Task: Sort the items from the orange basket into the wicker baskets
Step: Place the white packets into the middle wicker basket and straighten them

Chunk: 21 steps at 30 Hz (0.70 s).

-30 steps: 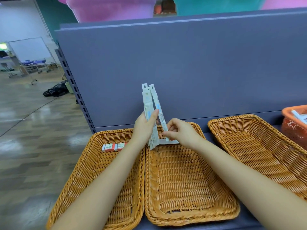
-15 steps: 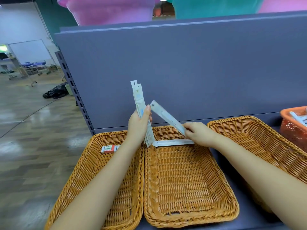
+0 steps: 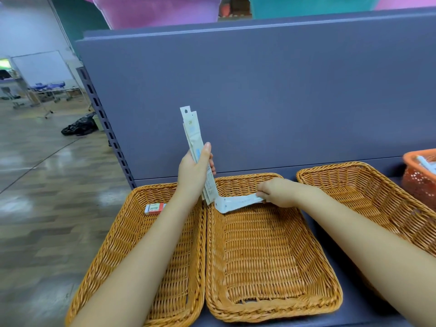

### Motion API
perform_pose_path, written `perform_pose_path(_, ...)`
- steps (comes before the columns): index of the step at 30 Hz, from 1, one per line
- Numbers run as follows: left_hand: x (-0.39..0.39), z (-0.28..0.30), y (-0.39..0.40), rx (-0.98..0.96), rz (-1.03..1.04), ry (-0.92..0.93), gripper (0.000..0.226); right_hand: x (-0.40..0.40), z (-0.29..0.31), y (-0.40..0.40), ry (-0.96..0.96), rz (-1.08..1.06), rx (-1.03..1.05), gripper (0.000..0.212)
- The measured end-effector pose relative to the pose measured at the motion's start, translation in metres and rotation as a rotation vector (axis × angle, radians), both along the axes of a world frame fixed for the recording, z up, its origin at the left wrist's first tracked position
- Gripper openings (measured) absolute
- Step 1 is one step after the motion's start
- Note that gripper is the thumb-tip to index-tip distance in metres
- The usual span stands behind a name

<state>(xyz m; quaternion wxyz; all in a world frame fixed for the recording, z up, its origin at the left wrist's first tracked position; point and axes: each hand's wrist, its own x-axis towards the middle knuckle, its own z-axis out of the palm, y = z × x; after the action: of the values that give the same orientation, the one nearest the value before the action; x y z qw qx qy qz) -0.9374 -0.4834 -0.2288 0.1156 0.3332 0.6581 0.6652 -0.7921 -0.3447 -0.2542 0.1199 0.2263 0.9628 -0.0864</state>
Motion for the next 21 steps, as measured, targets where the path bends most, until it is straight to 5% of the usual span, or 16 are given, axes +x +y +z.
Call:
perform_pose_path(7, 0.002, 0.000, -0.002, -0.004, -0.013, 0.003, 0.028, -0.003, -0.015, -0.002, -0.022, 0.013, 0.184, 0.036)
perform_pose_path(21, 0.009, -0.001, 0.002, -0.033, -0.040, 0.021, 0.029, -0.008, -0.026, -0.008, 0.075, -0.006, 0.225, 0.024)
